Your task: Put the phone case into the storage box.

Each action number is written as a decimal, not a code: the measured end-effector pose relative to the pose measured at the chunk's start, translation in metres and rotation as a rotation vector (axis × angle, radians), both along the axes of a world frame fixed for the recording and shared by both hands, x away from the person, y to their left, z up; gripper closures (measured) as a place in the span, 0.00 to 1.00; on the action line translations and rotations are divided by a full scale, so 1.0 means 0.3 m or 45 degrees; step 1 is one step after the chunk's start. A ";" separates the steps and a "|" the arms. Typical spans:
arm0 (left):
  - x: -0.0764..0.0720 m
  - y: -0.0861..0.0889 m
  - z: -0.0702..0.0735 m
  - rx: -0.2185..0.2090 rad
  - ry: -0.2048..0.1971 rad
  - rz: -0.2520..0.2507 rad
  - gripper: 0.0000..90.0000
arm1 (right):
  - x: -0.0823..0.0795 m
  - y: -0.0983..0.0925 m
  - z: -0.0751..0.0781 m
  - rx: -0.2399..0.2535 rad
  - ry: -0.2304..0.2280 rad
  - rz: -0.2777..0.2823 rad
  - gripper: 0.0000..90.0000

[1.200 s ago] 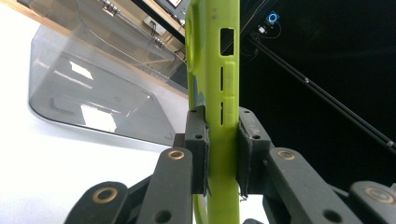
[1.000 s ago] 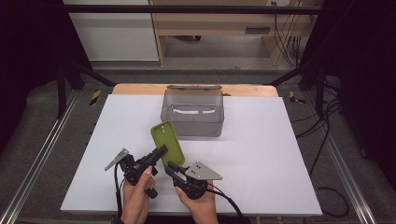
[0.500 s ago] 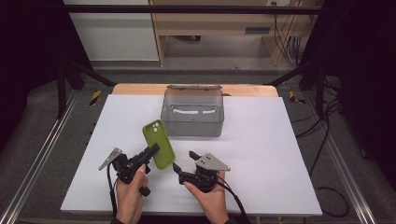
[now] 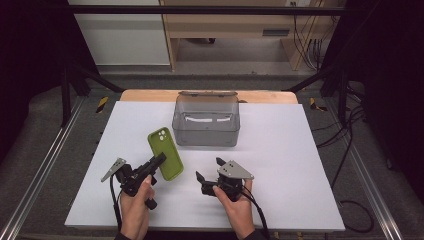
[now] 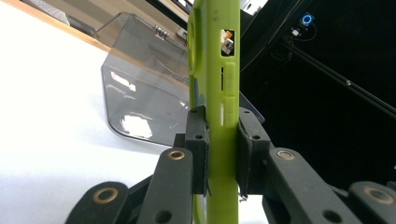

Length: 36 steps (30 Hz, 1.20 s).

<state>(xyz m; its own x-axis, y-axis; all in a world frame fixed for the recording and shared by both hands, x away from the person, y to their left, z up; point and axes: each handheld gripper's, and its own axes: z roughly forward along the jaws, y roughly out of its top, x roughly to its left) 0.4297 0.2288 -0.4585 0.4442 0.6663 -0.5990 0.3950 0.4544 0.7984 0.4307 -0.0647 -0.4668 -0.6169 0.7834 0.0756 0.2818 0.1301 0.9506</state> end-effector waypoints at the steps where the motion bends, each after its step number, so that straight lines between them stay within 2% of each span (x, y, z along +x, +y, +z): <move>1: 0.000 0.002 0.000 0.000 0.000 0.000 0.86 | 0.002 -0.006 0.002 -0.013 -0.004 -0.017 0.18; 10: 0.001 0.009 0.001 0.001 0.000 0.008 0.86 | 0.012 -0.049 0.006 -0.037 -0.029 -0.067 0.18; 14: 0.000 0.011 0.002 0.008 -0.003 0.012 0.86 | 0.018 -0.078 0.014 -0.038 -0.070 -0.097 0.17; 16: -0.003 0.012 0.011 0.053 -0.012 0.020 0.86 | 0.020 -0.091 0.018 -0.040 -0.086 -0.091 0.17; 17: -0.003 0.012 0.011 0.053 -0.012 0.020 0.86 | 0.020 -0.091 0.018 -0.040 -0.086 -0.091 0.17; 20: -0.007 0.011 0.028 0.104 -0.030 0.031 0.86 | 0.018 -0.144 0.032 -0.043 -0.112 -0.068 0.17; 21: -0.009 0.009 0.034 0.123 -0.034 0.040 0.86 | 0.018 -0.144 0.032 -0.043 -0.112 -0.068 0.17; 23: -0.013 0.007 0.048 0.169 -0.050 0.042 0.86 | 0.014 -0.204 0.039 -0.067 -0.111 -0.045 0.15; 26: -0.016 -0.006 0.081 0.276 -0.082 0.058 0.86 | 0.004 -0.273 0.041 -0.096 -0.113 -0.029 0.15; 27: -0.016 -0.006 0.081 0.276 -0.082 0.058 0.86 | 0.004 -0.273 0.041 -0.096 -0.113 -0.029 0.15; 28: -0.015 -0.012 0.093 0.307 -0.096 0.060 0.86 | -0.001 -0.301 0.039 -0.100 -0.113 -0.028 0.15; 29: -0.015 -0.016 0.103 0.341 -0.106 0.063 0.86 | -0.009 -0.363 0.032 -0.095 -0.110 -0.028 0.15; 30: -0.014 -0.021 0.113 0.367 -0.116 0.065 0.86 | -0.009 -0.363 0.032 -0.095 -0.110 -0.028 0.15; 31: -0.013 -0.026 0.122 0.391 -0.122 0.063 0.86 | -0.017 -0.412 0.029 -0.087 -0.118 -0.036 0.14; 32: -0.013 -0.029 0.129 0.408 -0.125 0.064 0.86 | -0.017 -0.412 0.029 -0.087 -0.118 -0.036 0.14; 33: -0.010 -0.038 0.146 0.433 -0.137 0.063 0.86 | -0.023 -0.451 0.028 -0.089 -0.129 -0.039 0.14; 36: -0.003 -0.047 0.163 0.438 -0.133 0.061 0.86 | -0.027 -0.484 0.026 -0.092 -0.146 -0.039 0.15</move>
